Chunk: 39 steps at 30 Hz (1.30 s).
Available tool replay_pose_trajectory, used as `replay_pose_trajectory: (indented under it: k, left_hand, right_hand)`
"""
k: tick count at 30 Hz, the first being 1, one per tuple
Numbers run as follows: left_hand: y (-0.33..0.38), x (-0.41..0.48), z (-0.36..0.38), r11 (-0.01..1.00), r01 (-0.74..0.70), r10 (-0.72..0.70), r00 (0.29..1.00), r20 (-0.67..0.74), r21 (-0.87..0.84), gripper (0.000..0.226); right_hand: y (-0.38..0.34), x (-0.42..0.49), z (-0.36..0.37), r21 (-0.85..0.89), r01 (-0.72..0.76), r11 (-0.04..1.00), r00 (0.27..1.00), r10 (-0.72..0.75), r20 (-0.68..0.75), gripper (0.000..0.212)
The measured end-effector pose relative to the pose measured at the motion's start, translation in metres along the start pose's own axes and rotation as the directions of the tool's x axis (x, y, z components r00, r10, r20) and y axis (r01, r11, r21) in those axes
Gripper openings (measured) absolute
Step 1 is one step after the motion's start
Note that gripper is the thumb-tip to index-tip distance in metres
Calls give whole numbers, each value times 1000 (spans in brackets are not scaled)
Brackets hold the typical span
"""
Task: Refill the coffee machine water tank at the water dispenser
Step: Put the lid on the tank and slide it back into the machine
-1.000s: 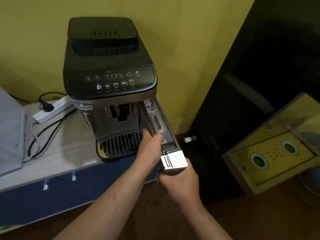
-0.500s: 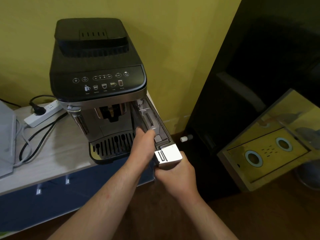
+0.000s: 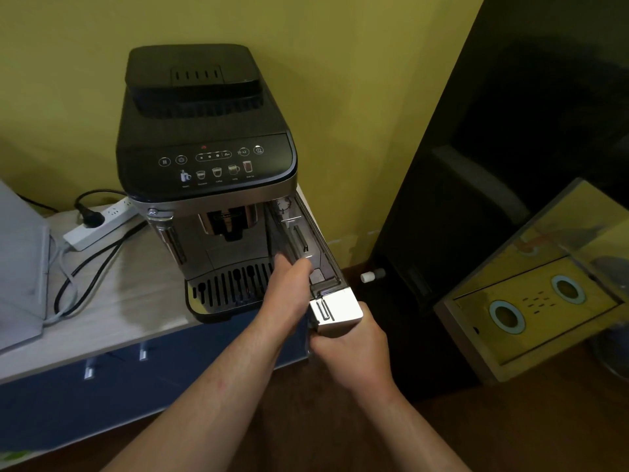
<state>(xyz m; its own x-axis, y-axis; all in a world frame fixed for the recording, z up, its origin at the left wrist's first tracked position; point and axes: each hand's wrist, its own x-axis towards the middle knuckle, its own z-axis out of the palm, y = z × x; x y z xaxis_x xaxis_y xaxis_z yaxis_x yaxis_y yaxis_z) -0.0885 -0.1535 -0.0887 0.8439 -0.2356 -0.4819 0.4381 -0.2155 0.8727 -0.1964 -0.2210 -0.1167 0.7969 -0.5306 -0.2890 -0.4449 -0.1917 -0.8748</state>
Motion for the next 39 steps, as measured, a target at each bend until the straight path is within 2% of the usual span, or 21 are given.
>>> replay_pose_trajectory:
  k: [5, 15, 21, 24, 33, 39]
  left_hand:
    - [-3, 1, -3, 998, -12, 11, 1000, 9, 54, 50]
    - [-15, -8, -6, 994, -55, 54, 998, 11, 94, 35]
    - [-23, -14, 0, 994, -37, 35, 999, 21, 100, 49]
    - [-24, -15, 2, 994, -53, 50, 998, 25, 93, 40]
    - [-15, -2, -3, 994, -59, 61, 998, -11, 87, 30]
    - [-8, 11, -13, 986, -54, 54, 999, 7, 160, 42]
  right_hand:
    - [2, -2, 3, 11, -10, 1000, 1000, 11, -20, 59]
    - [10, -20, 8, 28, -29, 999, 998, 31, -50, 60]
    - [18, -24, 2, 27, -31, 999, 999, 32, -38, 62]
    - [20, -24, -1, 27, -37, 999, 999, 38, -37, 64]
    - [13, -12, 8, 72, 0, 997, 1000, 2, -24, 59]
    - [8, -3, 20, 98, 3, 995, 1000, 0, -27, 60]
